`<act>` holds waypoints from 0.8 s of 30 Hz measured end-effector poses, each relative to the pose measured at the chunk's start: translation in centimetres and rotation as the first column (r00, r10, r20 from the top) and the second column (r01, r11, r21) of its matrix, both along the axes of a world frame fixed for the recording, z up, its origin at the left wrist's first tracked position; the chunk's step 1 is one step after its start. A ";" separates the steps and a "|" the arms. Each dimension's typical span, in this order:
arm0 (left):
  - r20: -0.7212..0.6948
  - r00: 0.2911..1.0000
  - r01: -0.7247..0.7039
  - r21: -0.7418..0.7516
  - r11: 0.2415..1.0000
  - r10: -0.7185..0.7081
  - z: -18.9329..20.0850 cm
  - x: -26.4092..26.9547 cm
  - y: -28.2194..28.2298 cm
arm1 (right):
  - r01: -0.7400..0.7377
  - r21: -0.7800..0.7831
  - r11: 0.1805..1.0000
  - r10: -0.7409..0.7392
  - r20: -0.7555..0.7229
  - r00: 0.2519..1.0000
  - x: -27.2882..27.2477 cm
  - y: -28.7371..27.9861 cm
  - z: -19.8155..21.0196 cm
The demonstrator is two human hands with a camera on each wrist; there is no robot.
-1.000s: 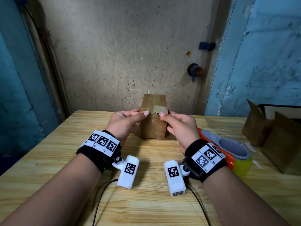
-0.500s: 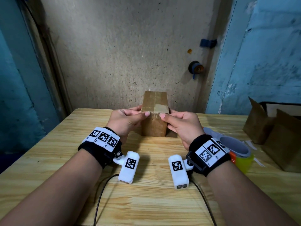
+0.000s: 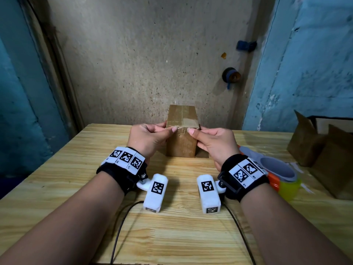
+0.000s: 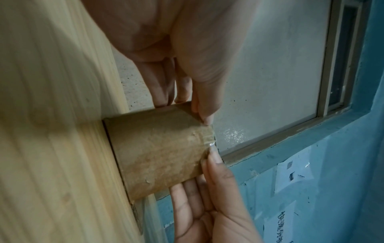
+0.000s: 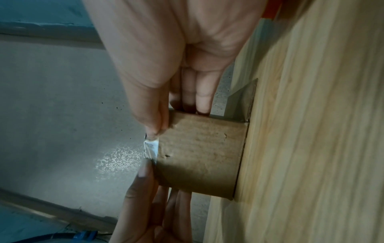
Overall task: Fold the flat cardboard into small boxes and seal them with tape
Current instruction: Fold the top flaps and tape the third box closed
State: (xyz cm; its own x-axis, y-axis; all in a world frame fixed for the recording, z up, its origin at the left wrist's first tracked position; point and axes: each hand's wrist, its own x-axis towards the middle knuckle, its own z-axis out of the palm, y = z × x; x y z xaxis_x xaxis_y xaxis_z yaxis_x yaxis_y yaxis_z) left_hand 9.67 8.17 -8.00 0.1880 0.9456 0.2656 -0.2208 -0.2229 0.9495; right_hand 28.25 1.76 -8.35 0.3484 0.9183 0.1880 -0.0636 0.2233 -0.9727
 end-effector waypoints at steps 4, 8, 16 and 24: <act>0.088 0.996 0.010 -0.048 0.999 -0.006 0.3 -0.2 0.1 | 0.040 0.017 0.999 -0.039 -0.027 0.999 -0.1 -0.4 -0.1; 0.101 0.995 0.022 -0.025 0.999 -0.019 0.4 -0.8 0.4 | 0.103 0.045 0.994 -0.102 -0.026 0.994 0.0 -0.2 -0.1; -0.085 0.996 0.008 0.160 0.987 0.006 0.7 -1.4 0.2 | 0.038 0.095 0.995 -0.058 0.220 0.974 -0.9 -0.5 0.3; -0.167 0.981 -0.059 0.207 0.977 0.095 1.0 -1.2 -0.1 | 0.181 0.153 0.972 -0.222 0.330 0.917 -1.3 0.1 0.3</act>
State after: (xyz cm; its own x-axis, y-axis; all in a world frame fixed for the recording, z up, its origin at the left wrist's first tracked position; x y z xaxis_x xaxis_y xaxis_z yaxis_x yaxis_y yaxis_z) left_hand 8.45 8.11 -6.96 0.1773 0.8900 0.4200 -0.0298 -0.4217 0.9062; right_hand 26.98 1.90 -8.05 0.4188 0.7995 0.4306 0.3269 0.3097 -0.8929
